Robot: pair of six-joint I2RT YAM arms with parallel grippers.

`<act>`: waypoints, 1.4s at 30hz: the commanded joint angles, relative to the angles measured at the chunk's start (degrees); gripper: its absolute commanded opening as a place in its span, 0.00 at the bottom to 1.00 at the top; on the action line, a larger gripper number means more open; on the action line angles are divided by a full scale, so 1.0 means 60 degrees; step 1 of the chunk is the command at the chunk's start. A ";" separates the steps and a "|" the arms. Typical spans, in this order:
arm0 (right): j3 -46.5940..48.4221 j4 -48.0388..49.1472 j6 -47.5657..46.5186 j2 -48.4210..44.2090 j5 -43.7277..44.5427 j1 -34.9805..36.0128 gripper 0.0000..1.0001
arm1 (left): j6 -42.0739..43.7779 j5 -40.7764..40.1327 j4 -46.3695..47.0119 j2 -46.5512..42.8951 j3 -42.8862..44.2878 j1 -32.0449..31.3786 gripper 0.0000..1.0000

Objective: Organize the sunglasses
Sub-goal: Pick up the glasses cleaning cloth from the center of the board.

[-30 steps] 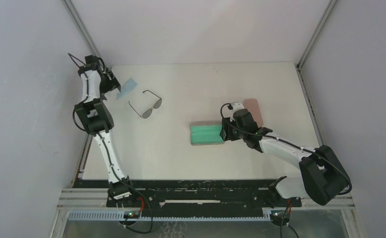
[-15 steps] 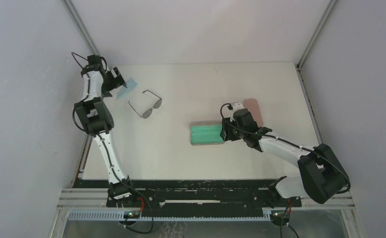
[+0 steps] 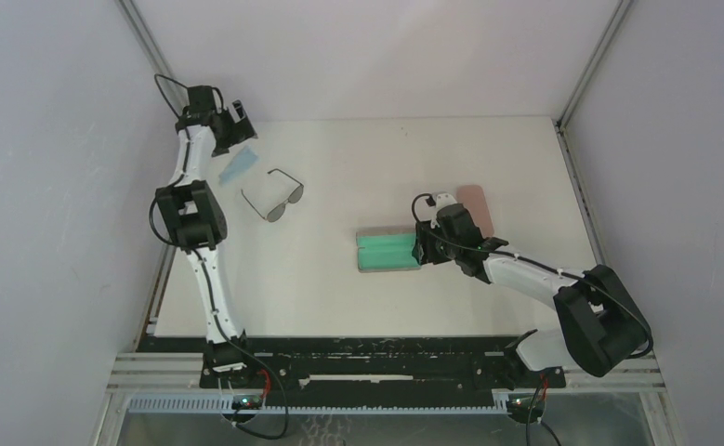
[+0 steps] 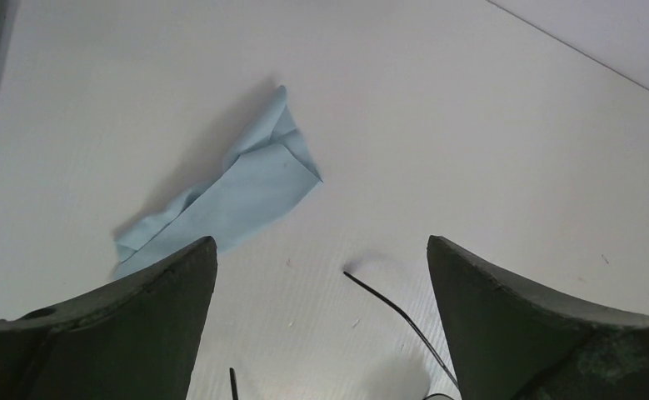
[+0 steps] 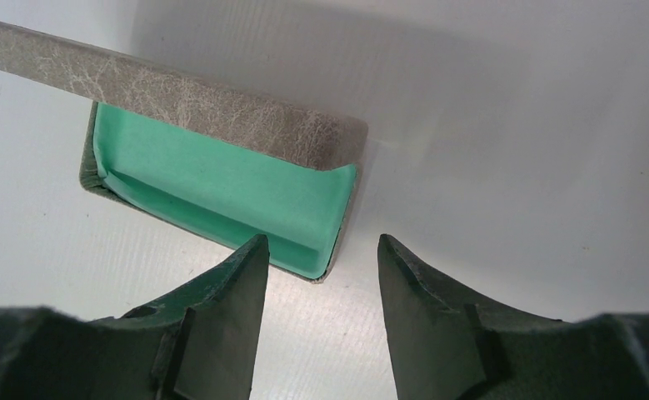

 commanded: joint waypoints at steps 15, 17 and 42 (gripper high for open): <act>0.0273 0.0501 -0.0091 0.0394 -0.0196 -0.0094 0.51 | 0.0984 -0.1786 0.0338 -0.0004 0.0440 0.0319 1.00; 0.0287 0.0495 -0.0111 0.0406 -0.0187 -0.0109 0.51 | 0.1389 -0.2303 0.0270 0.0016 0.0367 0.0371 1.00; 0.0618 0.0616 -0.0157 0.1006 -0.0534 -0.0143 0.50 | 0.0525 -0.0253 -0.0878 0.0878 0.1040 0.1153 1.00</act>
